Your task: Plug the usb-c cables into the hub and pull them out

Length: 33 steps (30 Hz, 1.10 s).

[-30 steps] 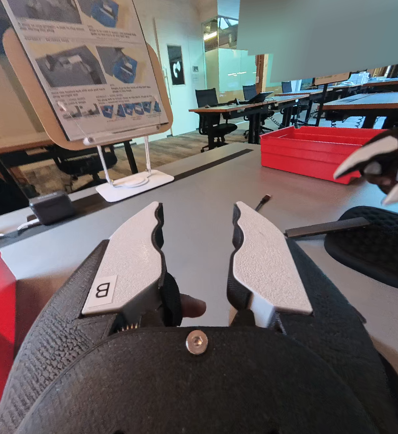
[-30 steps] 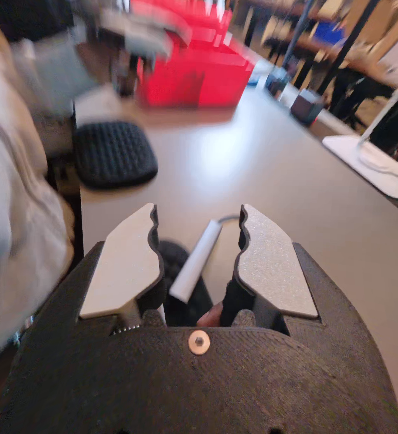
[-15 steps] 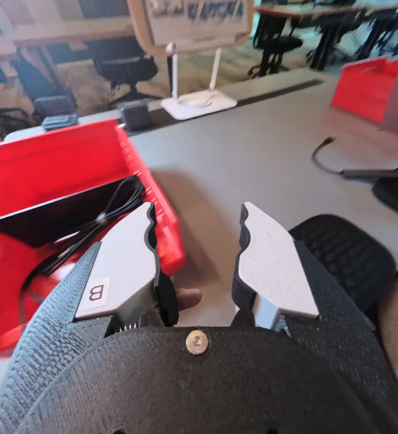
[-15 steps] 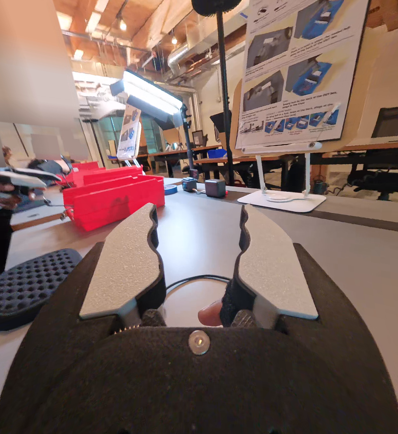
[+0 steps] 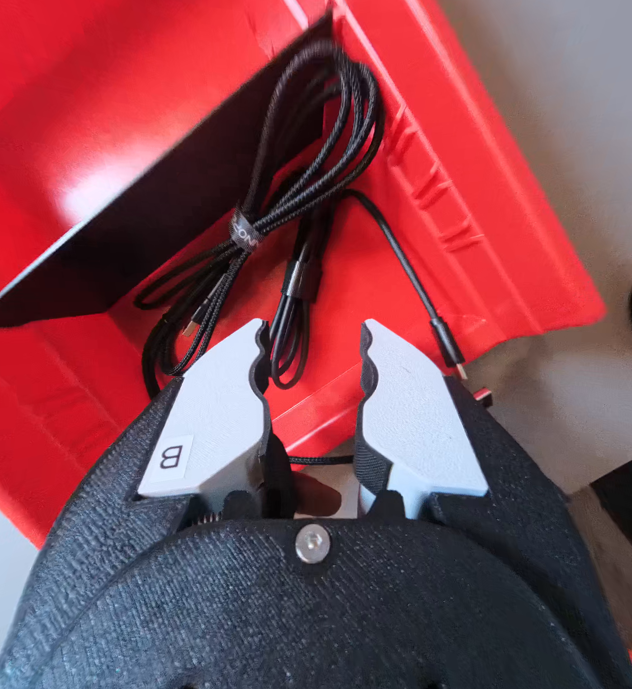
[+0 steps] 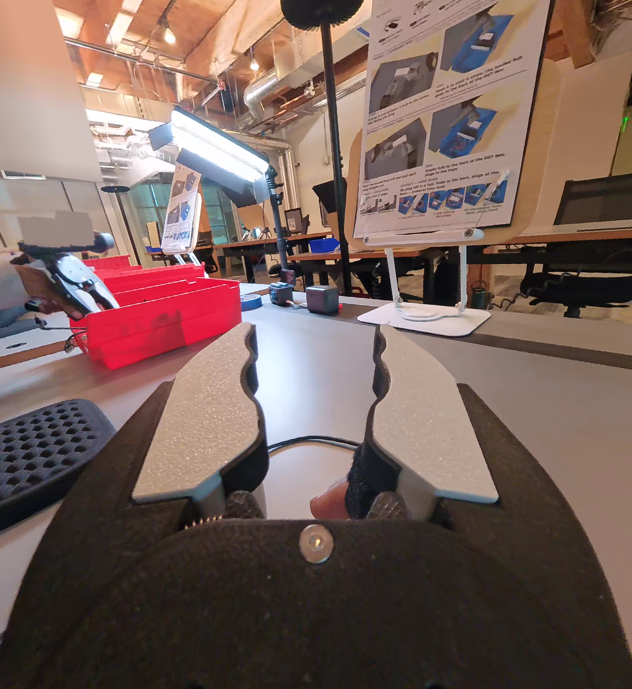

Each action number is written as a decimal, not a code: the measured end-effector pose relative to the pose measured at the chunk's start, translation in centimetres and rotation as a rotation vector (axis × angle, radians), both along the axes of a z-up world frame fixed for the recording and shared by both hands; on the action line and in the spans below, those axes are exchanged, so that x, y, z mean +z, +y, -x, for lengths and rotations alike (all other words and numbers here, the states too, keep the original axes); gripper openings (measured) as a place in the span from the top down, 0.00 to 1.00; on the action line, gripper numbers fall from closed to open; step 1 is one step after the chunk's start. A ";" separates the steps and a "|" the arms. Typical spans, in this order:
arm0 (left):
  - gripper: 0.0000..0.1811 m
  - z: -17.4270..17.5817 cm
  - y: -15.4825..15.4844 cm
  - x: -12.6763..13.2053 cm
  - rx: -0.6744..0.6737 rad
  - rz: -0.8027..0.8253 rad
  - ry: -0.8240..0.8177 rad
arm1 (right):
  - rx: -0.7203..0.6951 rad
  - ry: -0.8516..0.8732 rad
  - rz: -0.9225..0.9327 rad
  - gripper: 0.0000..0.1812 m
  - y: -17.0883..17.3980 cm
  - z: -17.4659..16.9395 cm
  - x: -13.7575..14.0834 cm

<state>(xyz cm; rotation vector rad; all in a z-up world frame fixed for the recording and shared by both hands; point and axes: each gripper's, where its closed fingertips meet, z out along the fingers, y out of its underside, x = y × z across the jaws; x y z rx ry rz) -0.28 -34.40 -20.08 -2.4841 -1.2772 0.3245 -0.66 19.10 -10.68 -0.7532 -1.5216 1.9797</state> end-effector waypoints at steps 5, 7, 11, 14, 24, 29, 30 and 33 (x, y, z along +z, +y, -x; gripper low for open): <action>0.77 1.0 0.0 -2.0 -0.052 0.169 -0.143 | -0.002 0.001 -0.012 0.68 -0.1 0.0 -0.1; 0.78 1.5 0.2 -3.0 -0.076 0.186 -0.174 | -0.001 0.005 -0.016 0.68 -0.1 0.0 -0.1; 0.89 1.7 0.4 -4.4 -0.077 0.160 -0.230 | -0.014 0.017 -0.013 0.70 0.1 -0.1 0.1; 0.90 1.3 -0.6 -2.7 -0.061 0.190 -0.193 | -0.020 0.024 -0.009 0.70 0.2 -0.1 0.2; 0.91 -1.0 -1.5 9.2 0.013 0.129 0.086 | -0.020 0.044 -0.016 0.73 0.0 -0.3 0.4; 0.92 0.7 0.8 14.3 0.043 -0.016 0.364 | -0.022 0.060 -0.018 0.74 0.0 -0.5 0.6; 0.92 1.1 1.6 15.2 0.048 -0.049 0.433 | -0.023 0.063 -0.024 0.74 0.0 -0.5 0.6; 0.92 2.4 4.7 17.6 0.069 -0.160 0.654 | -0.021 0.063 -0.037 0.74 -0.3 -0.5 0.7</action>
